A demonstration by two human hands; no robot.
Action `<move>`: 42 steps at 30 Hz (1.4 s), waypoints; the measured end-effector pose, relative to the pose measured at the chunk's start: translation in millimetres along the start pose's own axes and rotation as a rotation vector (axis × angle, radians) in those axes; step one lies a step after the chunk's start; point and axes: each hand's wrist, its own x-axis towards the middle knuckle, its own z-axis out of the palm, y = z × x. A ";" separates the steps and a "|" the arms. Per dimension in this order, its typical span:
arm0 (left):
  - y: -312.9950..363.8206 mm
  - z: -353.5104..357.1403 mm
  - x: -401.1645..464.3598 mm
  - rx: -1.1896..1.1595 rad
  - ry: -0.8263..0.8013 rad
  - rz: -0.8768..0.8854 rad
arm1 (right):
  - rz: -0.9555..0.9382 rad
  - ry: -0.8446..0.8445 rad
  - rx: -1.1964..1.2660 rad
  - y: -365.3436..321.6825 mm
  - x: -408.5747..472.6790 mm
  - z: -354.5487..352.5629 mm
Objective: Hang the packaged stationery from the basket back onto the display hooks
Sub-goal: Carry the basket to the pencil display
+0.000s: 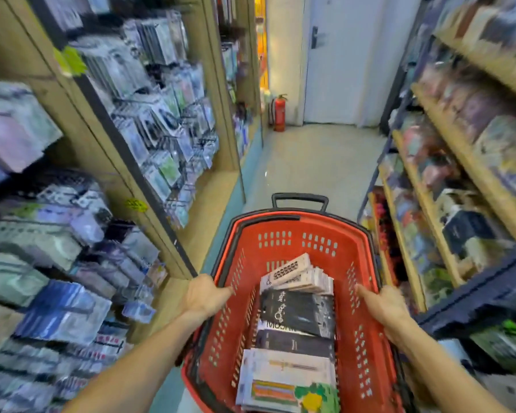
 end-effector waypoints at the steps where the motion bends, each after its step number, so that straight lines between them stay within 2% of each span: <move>1: 16.5 -7.1 -4.1 0.013 0.018 0.016 | -0.018 0.024 0.011 -7.5 4.3 -11.4; 6: 75.6 -29.0 13.8 0.016 0.095 0.017 | -0.083 0.062 0.077 -36.6 58.4 -39.3; 12: 134.0 -51.6 74.8 0.007 0.120 0.020 | -0.060 0.046 0.113 -91.2 128.1 -45.6; 20: 218.4 -73.0 221.3 0.018 0.068 0.023 | -0.001 0.053 0.030 -195.4 262.2 -23.7; 32: 409.4 -118.4 451.0 0.010 0.089 0.161 | -0.017 0.113 0.060 -359.3 491.9 -37.2; 42: 552.0 -132.5 627.1 0.028 0.186 0.021 | -0.086 0.042 -0.012 -516.8 705.1 -56.8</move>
